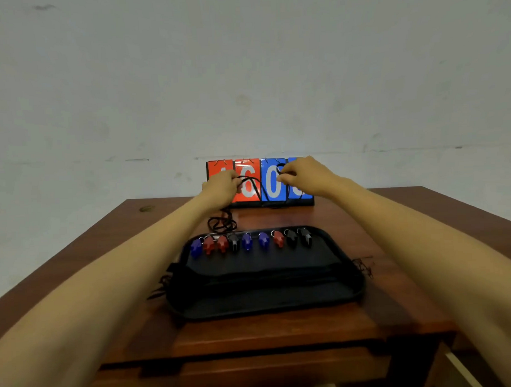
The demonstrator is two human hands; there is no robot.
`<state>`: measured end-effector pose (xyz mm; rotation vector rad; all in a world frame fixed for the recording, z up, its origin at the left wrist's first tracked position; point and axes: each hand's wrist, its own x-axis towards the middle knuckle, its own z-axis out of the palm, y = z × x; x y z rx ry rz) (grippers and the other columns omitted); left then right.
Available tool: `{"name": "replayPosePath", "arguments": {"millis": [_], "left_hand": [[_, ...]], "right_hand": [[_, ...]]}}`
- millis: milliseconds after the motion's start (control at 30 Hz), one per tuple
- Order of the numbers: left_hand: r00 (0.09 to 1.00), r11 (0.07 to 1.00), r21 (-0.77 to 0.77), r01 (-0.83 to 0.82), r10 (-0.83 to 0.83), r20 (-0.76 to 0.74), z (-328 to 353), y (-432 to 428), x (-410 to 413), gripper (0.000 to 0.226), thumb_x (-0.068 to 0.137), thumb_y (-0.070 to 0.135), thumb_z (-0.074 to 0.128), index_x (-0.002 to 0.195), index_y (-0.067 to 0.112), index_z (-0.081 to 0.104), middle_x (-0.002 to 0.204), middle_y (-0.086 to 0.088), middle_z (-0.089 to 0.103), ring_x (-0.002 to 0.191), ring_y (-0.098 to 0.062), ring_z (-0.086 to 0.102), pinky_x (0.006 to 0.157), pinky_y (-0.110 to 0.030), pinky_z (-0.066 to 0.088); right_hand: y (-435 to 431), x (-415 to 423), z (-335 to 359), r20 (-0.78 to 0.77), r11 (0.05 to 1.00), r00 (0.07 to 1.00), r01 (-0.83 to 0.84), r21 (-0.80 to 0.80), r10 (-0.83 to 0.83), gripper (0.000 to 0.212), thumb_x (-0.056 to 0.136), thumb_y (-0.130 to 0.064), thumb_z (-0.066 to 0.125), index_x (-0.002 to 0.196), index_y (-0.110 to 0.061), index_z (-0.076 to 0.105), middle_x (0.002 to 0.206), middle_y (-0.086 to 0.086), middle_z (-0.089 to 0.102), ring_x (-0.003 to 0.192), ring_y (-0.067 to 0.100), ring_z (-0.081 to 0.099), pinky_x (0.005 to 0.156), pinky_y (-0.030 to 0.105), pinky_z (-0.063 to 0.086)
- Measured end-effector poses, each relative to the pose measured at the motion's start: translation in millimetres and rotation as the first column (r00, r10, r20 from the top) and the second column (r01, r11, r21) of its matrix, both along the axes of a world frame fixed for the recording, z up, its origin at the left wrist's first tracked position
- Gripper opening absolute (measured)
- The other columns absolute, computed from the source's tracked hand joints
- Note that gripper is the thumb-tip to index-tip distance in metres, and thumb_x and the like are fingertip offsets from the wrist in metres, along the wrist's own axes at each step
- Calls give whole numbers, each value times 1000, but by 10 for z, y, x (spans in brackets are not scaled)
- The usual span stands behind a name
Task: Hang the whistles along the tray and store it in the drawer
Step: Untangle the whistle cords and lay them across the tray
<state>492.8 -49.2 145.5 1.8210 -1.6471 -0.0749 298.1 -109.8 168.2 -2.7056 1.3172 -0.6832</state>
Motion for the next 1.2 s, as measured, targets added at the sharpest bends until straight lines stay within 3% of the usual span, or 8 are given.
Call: {"name": "replayPosePath", "arguments": {"millis": [133, 333, 567, 667, 800, 900, 1000, 1200], "left_hand": [[978, 999, 48, 10, 0, -206, -152, 282, 132, 17, 101, 10, 32, 97, 4, 47, 86, -9, 54, 63, -15, 49, 52, -19, 41], [975, 991, 113, -75, 49, 219, -404, 682, 432, 32, 102, 15, 33, 115, 0, 58, 111, -16, 61, 92, -26, 53, 79, -32, 39], [934, 980, 201, -7, -66, 350, -675, 1027, 694, 28, 99, 21, 42, 108, 5, 63, 98, -6, 58, 84, -17, 51, 77, -27, 39], [956, 979, 205, 9, -69, 286, -744, 1127, 708, 26, 99, 18, 44, 115, 9, 62, 94, -5, 64, 74, -12, 52, 66, -21, 38], [988, 987, 156, 43, -65, 138, -797, 1185, 657, 10, 94, 17, 53, 100, 10, 56, 89, -5, 69, 85, -19, 63, 78, -29, 44], [982, 981, 177, 79, -106, 154, -822, 1231, 634, 4, 90, 16, 59, 87, 13, 60, 87, -3, 68, 87, -18, 61, 81, -31, 45], [977, 973, 217, 79, -119, 178, -891, 1255, 627, 9, 91, 14, 59, 95, 15, 67, 95, 2, 65, 93, -14, 57, 82, -25, 38], [968, 967, 251, 39, -99, 231, -1015, 1213, 672, 13, 89, 15, 61, 97, 18, 70, 104, 2, 68, 96, -12, 58, 90, -26, 44]], "right_hand": [[105, -231, -128, 186, 995, 982, 19, 97, -37, 28, 99, -13, 41, 103, 0, 66, 101, 12, 70, 84, 21, 64, 86, 33, 51], [254, -543, -385, 417, 947, 893, 30, 319, -169, 30, 99, -15, 39, 108, 1, 62, 98, 15, 69, 81, 22, 63, 67, 25, 48], [324, -860, -575, 426, 899, 877, 13, 438, -221, 20, 100, -5, 34, 106, -5, 53, 78, 9, 65, 66, 18, 61, 69, 30, 51], [371, -943, -655, 302, 920, 924, 108, 377, -232, 16, 99, -6, 38, 102, -4, 54, 79, 9, 66, 68, 19, 63, 71, 32, 51], [437, -1032, -785, 69, 910, 959, 235, 341, -274, 19, 97, -3, 43, 102, 3, 60, 94, 18, 70, 76, 23, 63, 65, 28, 50], [501, -1088, -832, -65, 914, 954, 300, 274, -294, 23, 96, -10, 49, 101, 6, 65, 98, 20, 68, 73, 21, 56, 64, 29, 48], [579, -1125, -857, -146, 921, 950, 304, 245, -275, 23, 95, -14, 55, 102, 4, 67, 88, 12, 62, 64, 13, 49, 56, 23, 38], [635, -1139, -916, -223, 922, 946, 291, 254, -237, 19, 89, -13, 63, 102, -1, 70, 105, 13, 69, 84, 19, 56, 74, 28, 42]]}}
